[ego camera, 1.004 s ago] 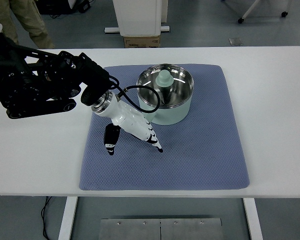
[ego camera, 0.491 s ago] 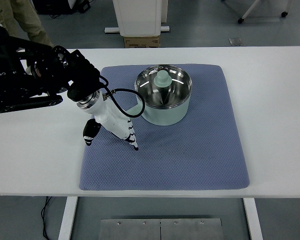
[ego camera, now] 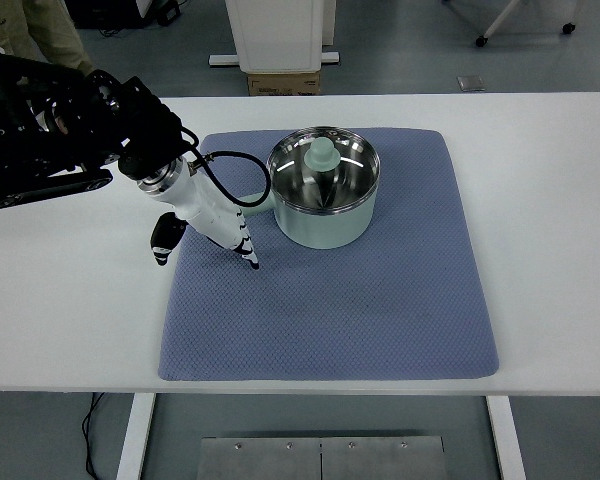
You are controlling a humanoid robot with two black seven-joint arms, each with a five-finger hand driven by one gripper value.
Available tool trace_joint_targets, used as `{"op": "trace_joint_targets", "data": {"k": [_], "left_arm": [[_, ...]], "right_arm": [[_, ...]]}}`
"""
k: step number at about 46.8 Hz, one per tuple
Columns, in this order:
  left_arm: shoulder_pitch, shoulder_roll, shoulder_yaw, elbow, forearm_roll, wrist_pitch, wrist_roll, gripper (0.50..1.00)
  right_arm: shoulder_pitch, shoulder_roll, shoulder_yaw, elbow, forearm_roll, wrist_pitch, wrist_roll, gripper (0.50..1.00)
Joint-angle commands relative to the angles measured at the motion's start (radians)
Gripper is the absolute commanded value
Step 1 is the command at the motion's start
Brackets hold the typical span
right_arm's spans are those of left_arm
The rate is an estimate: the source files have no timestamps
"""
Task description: Rotate green pot handle
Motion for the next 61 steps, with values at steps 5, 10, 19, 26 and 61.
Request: {"op": "trace_joint_targets", "data": {"k": [5,10,19,26,61], "left_arm": [[0.000,-0.001,0.026,0.008,0.003,0.000,0.000,1.000],[0.000,-0.001,0.035,0.009,0.003,0.000,0.000,1.000],[0.006,-0.013,0.040,0.063,0.003,0.000,0.003,1.000],[0.009,-0.017,0.046,0.091,0.003,0.000,0.001,1.000],[0.008,-0.027,0.035,0.066,-0.032,0.003,0.006,1.000]], "right_arm": [[0.000,0.000,0.000,0.000,0.000,0.000,0.000,1.000],[0.000,0.000,0.000,0.000,0.000,0.000,0.000,1.000],[0.000,0.000,0.000,0.000,0.000,0.000,0.000,1.000],[0.000,0.000,0.000,0.000,0.000,0.000,0.000,1.000],[0.000,0.000,0.000,0.000,0.000,0.000,0.000,1.000]]}}
